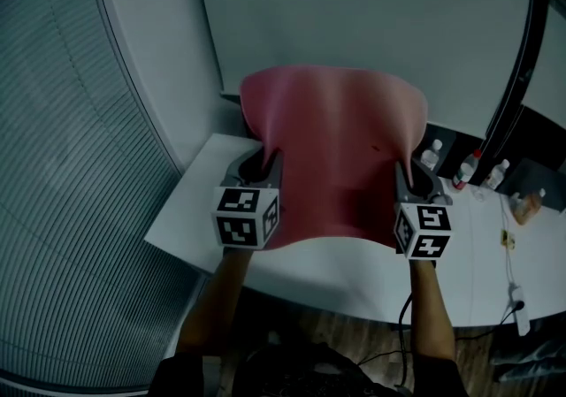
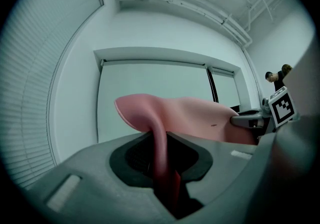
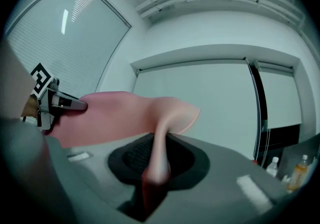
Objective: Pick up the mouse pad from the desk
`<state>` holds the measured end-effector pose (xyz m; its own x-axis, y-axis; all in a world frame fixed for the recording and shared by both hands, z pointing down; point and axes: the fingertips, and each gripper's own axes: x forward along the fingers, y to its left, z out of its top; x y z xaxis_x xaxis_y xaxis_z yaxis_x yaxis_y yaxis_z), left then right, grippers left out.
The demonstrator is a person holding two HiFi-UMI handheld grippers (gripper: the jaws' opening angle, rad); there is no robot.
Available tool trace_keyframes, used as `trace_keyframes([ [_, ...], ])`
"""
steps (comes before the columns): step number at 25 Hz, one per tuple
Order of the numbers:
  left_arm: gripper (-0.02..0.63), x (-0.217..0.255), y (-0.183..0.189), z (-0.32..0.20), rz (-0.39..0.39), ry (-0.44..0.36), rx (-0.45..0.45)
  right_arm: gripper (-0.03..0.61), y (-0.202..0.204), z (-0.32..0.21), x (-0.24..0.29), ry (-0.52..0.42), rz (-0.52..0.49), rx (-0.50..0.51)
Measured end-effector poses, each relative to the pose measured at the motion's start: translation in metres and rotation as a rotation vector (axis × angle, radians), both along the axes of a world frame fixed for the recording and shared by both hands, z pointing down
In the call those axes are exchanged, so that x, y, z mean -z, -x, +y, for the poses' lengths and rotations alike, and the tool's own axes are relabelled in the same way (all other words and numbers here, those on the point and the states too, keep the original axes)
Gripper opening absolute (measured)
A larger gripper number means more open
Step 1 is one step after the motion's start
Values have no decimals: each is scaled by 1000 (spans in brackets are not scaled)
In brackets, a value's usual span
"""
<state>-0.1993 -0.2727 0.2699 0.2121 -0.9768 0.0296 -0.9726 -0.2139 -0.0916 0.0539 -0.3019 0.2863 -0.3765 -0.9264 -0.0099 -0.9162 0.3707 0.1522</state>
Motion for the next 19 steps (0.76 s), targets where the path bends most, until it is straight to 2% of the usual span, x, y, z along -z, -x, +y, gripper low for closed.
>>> trace_keyframes([
  [19, 71, 3, 1, 0, -6, -1, 4, 75, -1, 0, 3, -7, -3, -7],
])
